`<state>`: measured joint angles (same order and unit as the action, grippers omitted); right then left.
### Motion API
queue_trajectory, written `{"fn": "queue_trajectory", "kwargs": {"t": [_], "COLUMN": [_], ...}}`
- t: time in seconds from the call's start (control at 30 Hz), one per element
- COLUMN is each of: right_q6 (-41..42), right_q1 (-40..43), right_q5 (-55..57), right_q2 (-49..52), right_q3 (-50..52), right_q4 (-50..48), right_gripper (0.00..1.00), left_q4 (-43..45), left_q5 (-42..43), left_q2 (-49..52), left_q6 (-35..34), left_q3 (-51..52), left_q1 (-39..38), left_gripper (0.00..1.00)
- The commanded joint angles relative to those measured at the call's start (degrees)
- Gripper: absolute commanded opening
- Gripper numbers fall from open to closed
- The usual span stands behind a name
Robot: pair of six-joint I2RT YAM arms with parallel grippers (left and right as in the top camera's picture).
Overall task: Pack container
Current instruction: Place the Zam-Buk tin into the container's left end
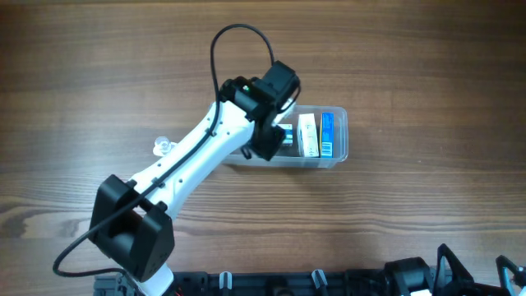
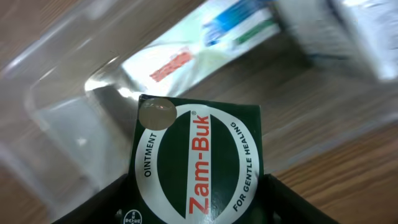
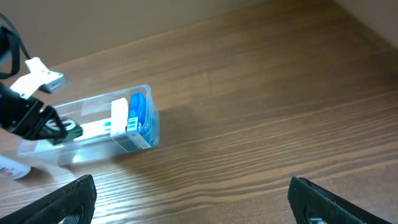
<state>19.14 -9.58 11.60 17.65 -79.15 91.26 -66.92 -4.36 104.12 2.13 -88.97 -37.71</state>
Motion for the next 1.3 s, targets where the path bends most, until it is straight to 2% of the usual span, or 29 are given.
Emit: {"fn": "queue_trajectory", "kwargs": {"t": [0.0,0.2,0.43,0.57,0.63,0.7,0.83,1.03,1.07,1.1,1.13,1.27], "right_q6": [-0.94,-0.96,-0.94,-0.92,-0.94,-0.94,-0.94,-0.92,-0.94,-0.94,-0.94,-0.96], "right_q1": [0.24,0.24,0.24,0.24,0.24,0.24,0.24,0.24,0.24,0.24,0.24,0.24], "right_q5": [-0.55,-0.55,-0.55,-0.55,-0.55,-0.55,-0.55,-0.55,-0.55,-0.55,-0.55,-0.55], "right_q2": [-0.68,-0.68,-0.68,-0.68,-0.68,-0.68,-0.68,-0.68,-0.68,-0.68,-0.68,-0.68], "right_q3": [-0.11,-0.11,-0.11,-0.11,-0.11,-0.11,-0.11,-0.11,-0.11,-0.11,-0.11,-0.11], "right_q4": [-0.11,-0.11,-0.11,-0.11,-0.11,-0.11,-0.11,-0.11,-0.11,-0.11,-0.11,-0.11], "right_gripper": [1.00,1.00,1.00,1.00,1.00,1.00,1.00,1.00,1.00,1.00,1.00,1.00], "left_q4": [-0.24,2.73,3.19,3.28,3.45,3.04,2.43,-0.52,-0.63,-0.63,-0.68,-1.53], "left_q5": [-4.48,-4.50,3.10,3.93,3.96,4.90,6.01,11.13,11.45,11.47,11.89,12.48], "left_q2": [0.15,0.15,0.15,0.15,0.15,0.15,0.15,0.15,0.15,0.15,0.15,-1.95], "left_q6": [4.85,16.13,21.99,26.21,26.14,25.66,16.59,13.88,13.86,13.70,12.09,3.10], "left_q3": [0.04,0.04,0.07,0.07,0.07,0.07,0.07,0.15,0.28,0.48,0.50,0.46], "left_q1": [4.28,9.77,13.57,13.57,13.57,13.55,13.57,13.55,13.51,13.49,13.44,13.46], "left_gripper": [0.62,0.63,0.67,0.71,0.73,0.72,0.72,0.66,0.64,0.57,0.54,0.59]}}
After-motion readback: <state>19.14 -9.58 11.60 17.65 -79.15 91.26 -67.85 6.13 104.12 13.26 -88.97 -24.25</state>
